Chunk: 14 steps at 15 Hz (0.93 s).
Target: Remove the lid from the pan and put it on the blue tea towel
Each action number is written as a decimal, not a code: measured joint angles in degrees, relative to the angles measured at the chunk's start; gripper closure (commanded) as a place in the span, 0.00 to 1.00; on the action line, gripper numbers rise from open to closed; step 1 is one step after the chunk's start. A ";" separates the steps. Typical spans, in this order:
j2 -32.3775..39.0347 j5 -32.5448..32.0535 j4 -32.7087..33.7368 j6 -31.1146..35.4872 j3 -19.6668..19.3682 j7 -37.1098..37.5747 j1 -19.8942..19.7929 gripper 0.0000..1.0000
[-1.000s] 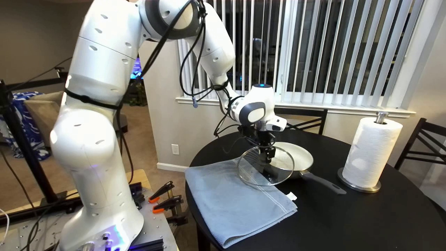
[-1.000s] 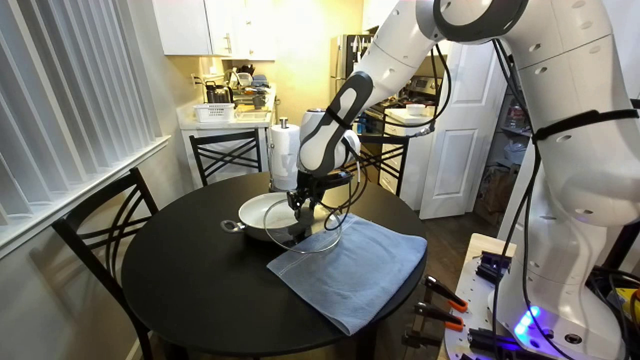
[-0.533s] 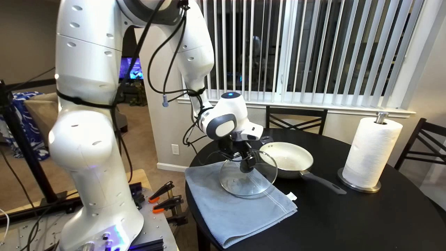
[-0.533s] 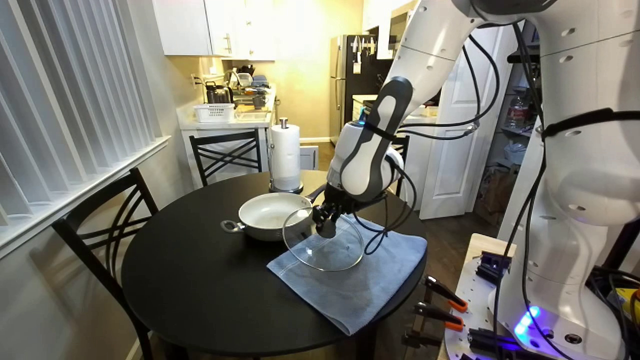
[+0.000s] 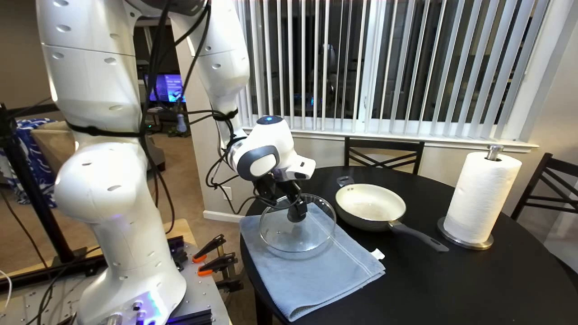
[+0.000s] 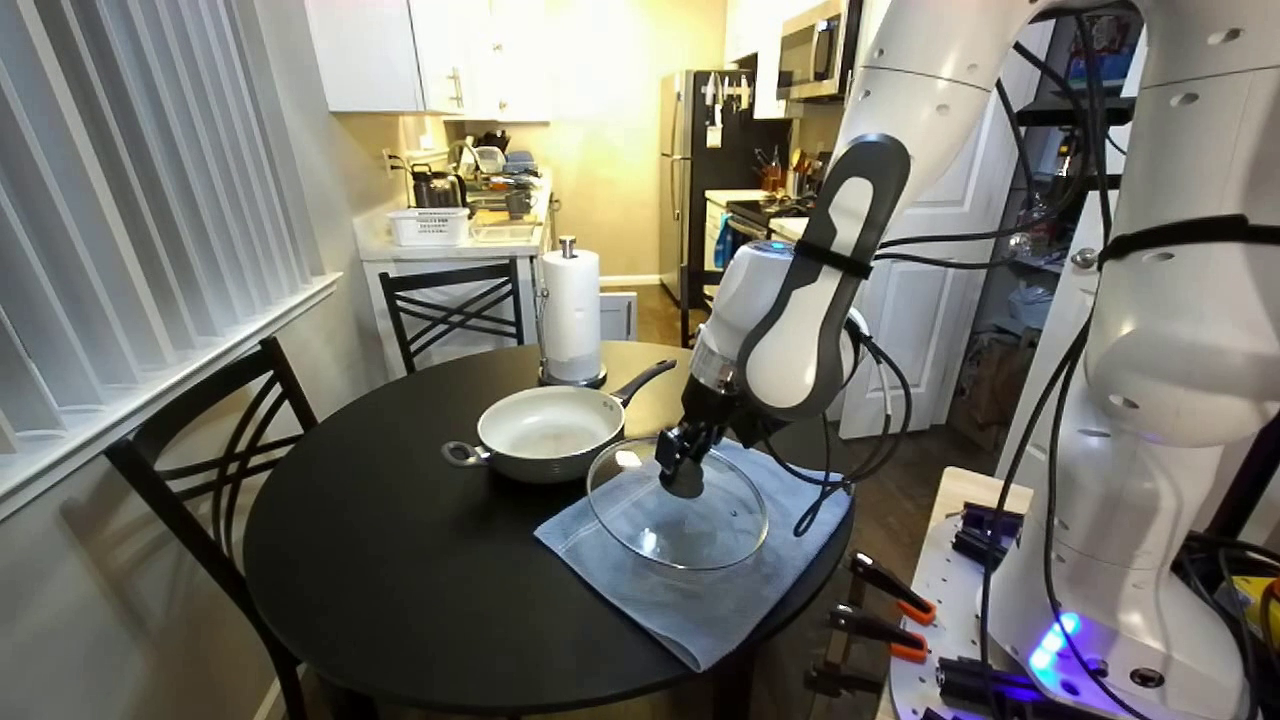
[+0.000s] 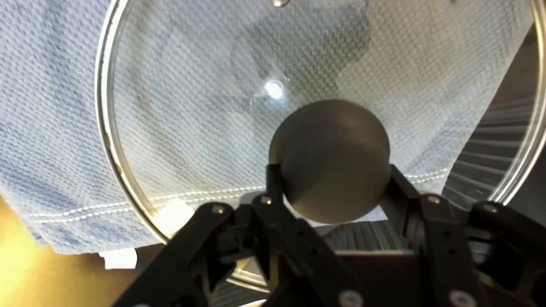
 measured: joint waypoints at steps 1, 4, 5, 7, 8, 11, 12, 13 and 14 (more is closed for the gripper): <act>-0.03 0.00 0.66 -0.52 0.85 0.00 -0.60 0.67; -0.05 0.02 1.81 -3.52 2.19 0.00 -1.80 0.67; -0.10 0.02 1.97 -5.00 1.92 0.00 -1.85 0.67; -0.19 0.12 1.67 -7.58 0.27 0.00 -1.44 0.67; -0.20 0.12 1.66 -8.95 -1.66 0.00 -0.51 0.67; -0.19 0.08 2.42 -12.42 -7.05 0.00 1.87 0.67; -0.12 0.03 2.97 -13.51 -8.43 0.00 2.60 0.67; 0.12 -0.04 3.81 -14.61 -9.64 0.00 3.33 0.67; 0.49 -0.15 4.75 -15.60 -10.65 0.00 4.04 0.67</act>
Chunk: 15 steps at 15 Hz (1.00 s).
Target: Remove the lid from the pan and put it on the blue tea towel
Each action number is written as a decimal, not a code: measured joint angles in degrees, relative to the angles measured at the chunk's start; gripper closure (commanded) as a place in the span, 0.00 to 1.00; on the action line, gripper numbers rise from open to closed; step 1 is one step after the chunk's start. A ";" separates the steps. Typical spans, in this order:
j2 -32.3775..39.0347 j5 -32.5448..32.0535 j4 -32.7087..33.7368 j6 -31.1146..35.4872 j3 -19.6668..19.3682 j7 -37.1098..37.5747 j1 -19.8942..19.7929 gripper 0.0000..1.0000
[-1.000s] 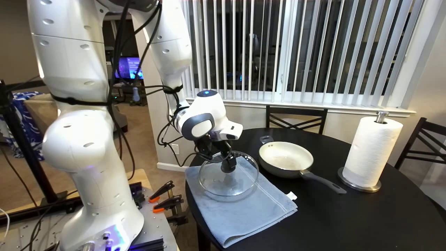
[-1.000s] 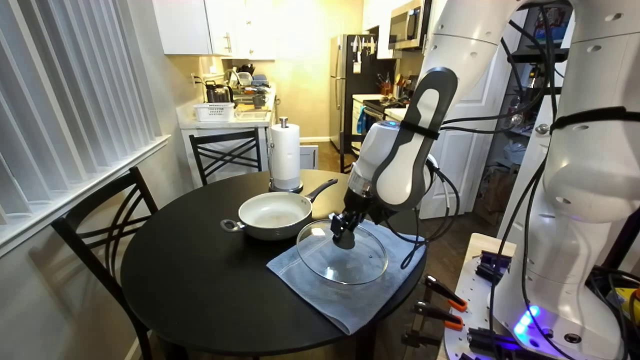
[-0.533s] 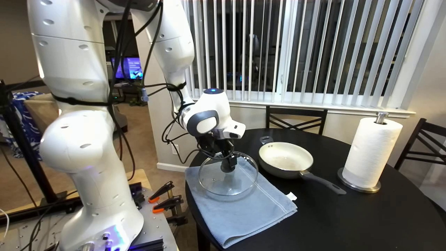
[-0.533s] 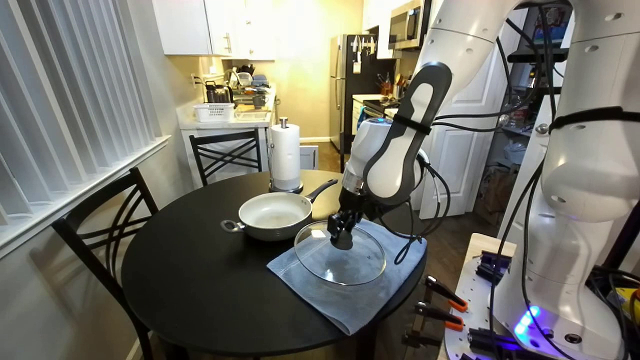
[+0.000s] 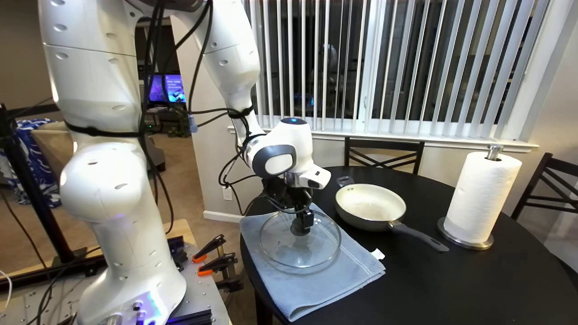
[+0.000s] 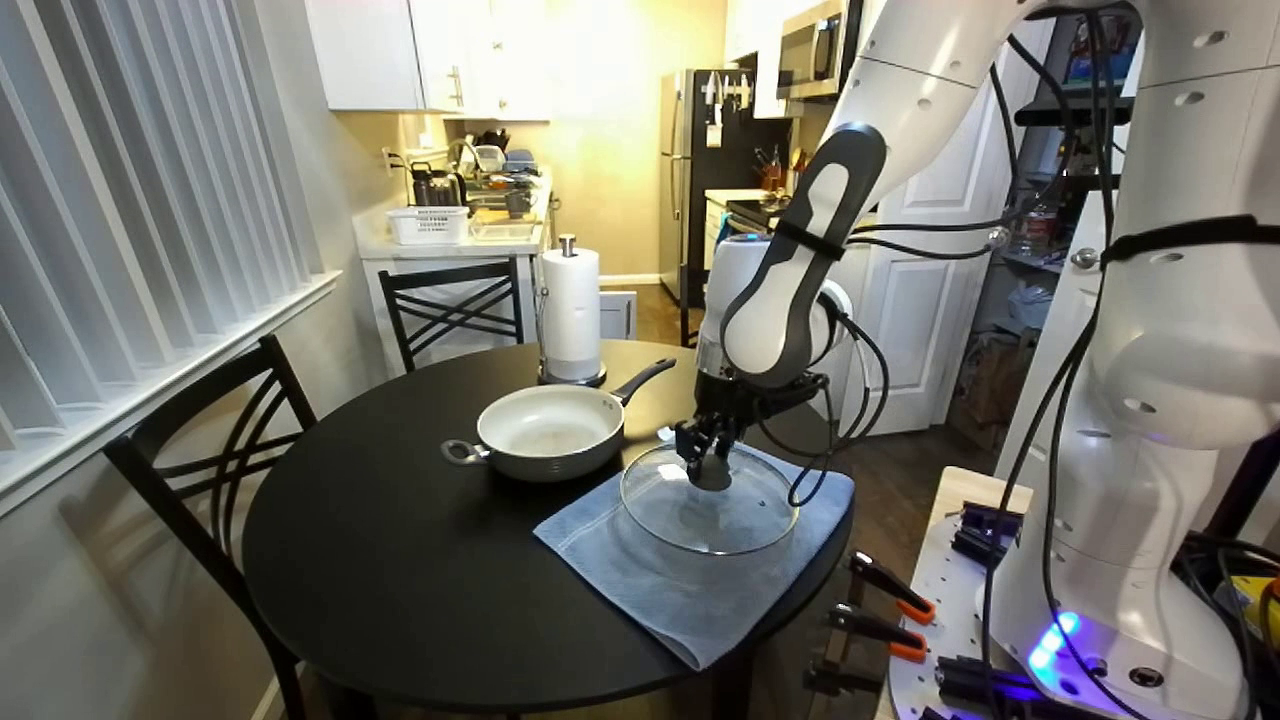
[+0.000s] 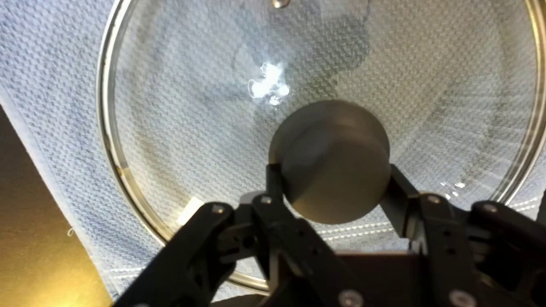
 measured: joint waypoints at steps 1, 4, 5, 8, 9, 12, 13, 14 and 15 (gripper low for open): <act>0.47 -0.04 0.99 -0.88 -0.76 0.01 0.76 0.67; 2.76 -0.72 4.05 -3.06 -2.39 0.41 3.30 0.67; 3.74 -1.35 5.05 -3.70 -2.90 1.01 4.25 0.67; 7.26 -3.12 8.17 -4.88 -4.66 2.88 7.03 0.66; 8.32 -3.23 9.06 -5.19 -5.03 3.07 7.64 0.17; 10.38 -3.24 11.10 -6.21 -5.46 3.21 8.49 0.05; 10.49 -3.24 11.54 -6.43 -5.56 3.21 8.64 0.02; 10.48 -3.23 11.93 -6.62 -5.60 3.21 8.71 0.00; 10.48 -3.23 12.28 -6.69 -5.61 3.21 8.72 0.00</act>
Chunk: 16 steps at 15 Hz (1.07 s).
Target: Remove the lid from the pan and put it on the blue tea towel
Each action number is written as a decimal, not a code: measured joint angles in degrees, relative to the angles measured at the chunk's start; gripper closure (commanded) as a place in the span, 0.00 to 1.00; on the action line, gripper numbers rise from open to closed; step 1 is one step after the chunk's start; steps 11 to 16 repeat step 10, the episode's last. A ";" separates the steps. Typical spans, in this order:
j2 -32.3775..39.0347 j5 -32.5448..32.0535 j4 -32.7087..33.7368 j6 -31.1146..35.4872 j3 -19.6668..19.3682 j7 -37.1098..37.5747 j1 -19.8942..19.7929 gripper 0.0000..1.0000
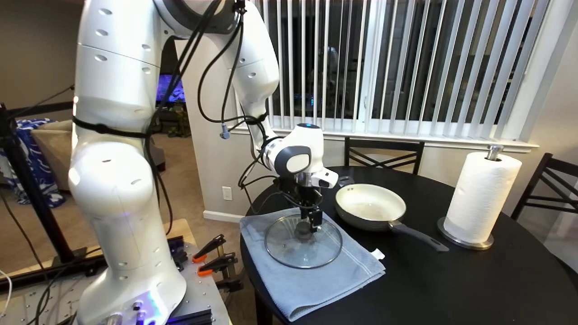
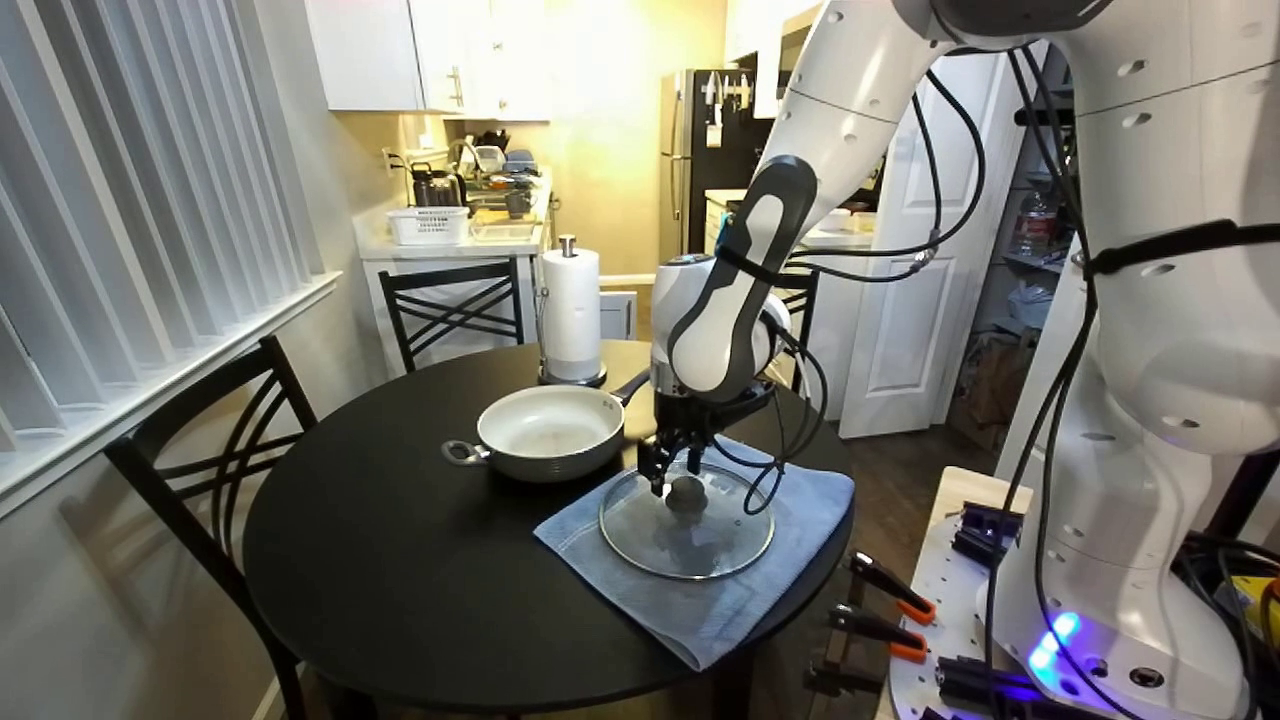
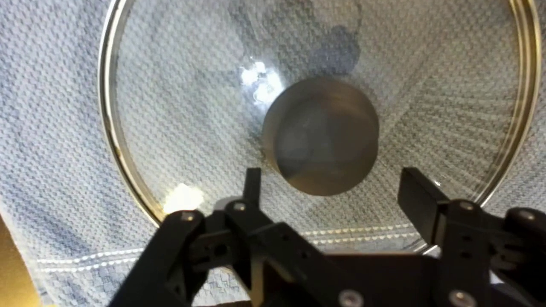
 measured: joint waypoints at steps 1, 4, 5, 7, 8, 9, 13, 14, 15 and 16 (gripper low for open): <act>0.00 0.00 0.32 -0.01 -0.02 0.00 0.00 0.00; -0.21 0.00 0.79 -0.01 -0.08 0.01 0.00 0.00; -0.40 0.00 0.80 -0.01 -0.17 0.01 0.03 0.00; -0.71 0.00 0.80 -0.01 -0.37 0.01 0.09 0.00; -0.75 0.00 0.80 -0.01 -0.43 0.01 0.09 0.00; -0.75 0.00 0.80 -0.01 -0.47 0.01 0.10 0.00; -0.75 0.00 0.80 -0.01 -0.47 0.01 0.10 0.00; -0.75 0.00 0.80 -0.01 -0.47 0.01 0.10 0.00; -0.75 0.00 0.80 -0.01 -0.47 0.01 0.10 0.00; -0.75 0.00 0.80 -0.01 -0.47 0.01 0.10 0.00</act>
